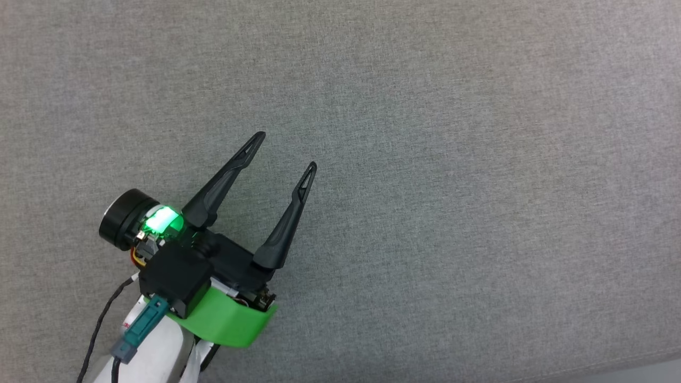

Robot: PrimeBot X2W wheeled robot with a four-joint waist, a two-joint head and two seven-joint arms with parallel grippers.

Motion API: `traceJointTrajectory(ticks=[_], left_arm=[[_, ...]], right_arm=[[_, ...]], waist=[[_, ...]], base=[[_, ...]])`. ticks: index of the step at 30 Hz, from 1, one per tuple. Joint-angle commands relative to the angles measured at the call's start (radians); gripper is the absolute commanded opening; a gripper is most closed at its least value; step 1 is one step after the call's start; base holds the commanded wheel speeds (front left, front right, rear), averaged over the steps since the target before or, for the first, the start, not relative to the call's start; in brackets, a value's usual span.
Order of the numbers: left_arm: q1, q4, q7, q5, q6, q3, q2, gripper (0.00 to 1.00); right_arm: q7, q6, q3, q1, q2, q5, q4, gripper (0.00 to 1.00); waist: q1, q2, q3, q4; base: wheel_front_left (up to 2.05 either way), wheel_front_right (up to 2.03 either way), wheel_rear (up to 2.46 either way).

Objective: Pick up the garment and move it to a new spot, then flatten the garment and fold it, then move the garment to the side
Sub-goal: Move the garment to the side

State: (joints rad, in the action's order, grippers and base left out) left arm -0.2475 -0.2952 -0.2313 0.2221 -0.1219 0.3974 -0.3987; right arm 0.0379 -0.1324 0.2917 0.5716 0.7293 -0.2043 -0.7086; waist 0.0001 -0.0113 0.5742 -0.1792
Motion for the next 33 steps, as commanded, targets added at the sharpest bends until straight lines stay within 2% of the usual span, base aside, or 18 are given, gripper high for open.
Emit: traceJointTrajectory(ticks=[1,10,16,22,25,33], left_arm=[[-0.015,0.011,-0.01,0.011,0.004,0.001,0.011,1.0],[0.022,0.126,-0.029,0.058,0.016,-0.026,0.072,1.0],[0.079,0.178,-0.03,0.085,0.019,-0.087,0.122,1.0],[0.146,0.223,-0.03,0.076,0.015,-0.153,0.158,1.0],[0.174,0.246,-0.03,0.072,0.016,-0.195,0.178,1.0],[0.231,0.3,-0.03,0.066,0.009,-0.266,0.216,1.0]], right_arm=[[-0.021,0.002,0.005,0.025,-0.005,-0.009,-0.005,1.0],[-0.128,0.002,-0.05,0.08,-0.064,0.034,0.062,1.0],[-0.138,0.002,-0.097,0.053,-0.151,0.166,0.192,1.0],[-0.103,0.002,-0.131,-0.048,-0.245,0.276,0.4,1.0],[-0.087,0.002,-0.128,-0.112,-0.316,0.327,0.526,1.0],[-0.085,0.002,-0.154,-0.314,-0.478,0.37,0.756,1.0]], waist=[[-0.0001,0.0113,-0.029,0.006],[-0.0001,0.0113,-0.198,0.03],[-0.0001,0.0113,-0.32,0.055],[-0.0001,0.0113,-0.406,0.084],[-0.0001,0.0113,-0.439,0.1],[-0.0001,0.0113,-0.513,0.137]], base=[[0.0,0.0,0.0],[0.0,0.0,0.0],[0.0,0.0,0.0],[0.0,0.0,0.0],[0.0,0.0,0.0],[0.0,0.0,0.0]])
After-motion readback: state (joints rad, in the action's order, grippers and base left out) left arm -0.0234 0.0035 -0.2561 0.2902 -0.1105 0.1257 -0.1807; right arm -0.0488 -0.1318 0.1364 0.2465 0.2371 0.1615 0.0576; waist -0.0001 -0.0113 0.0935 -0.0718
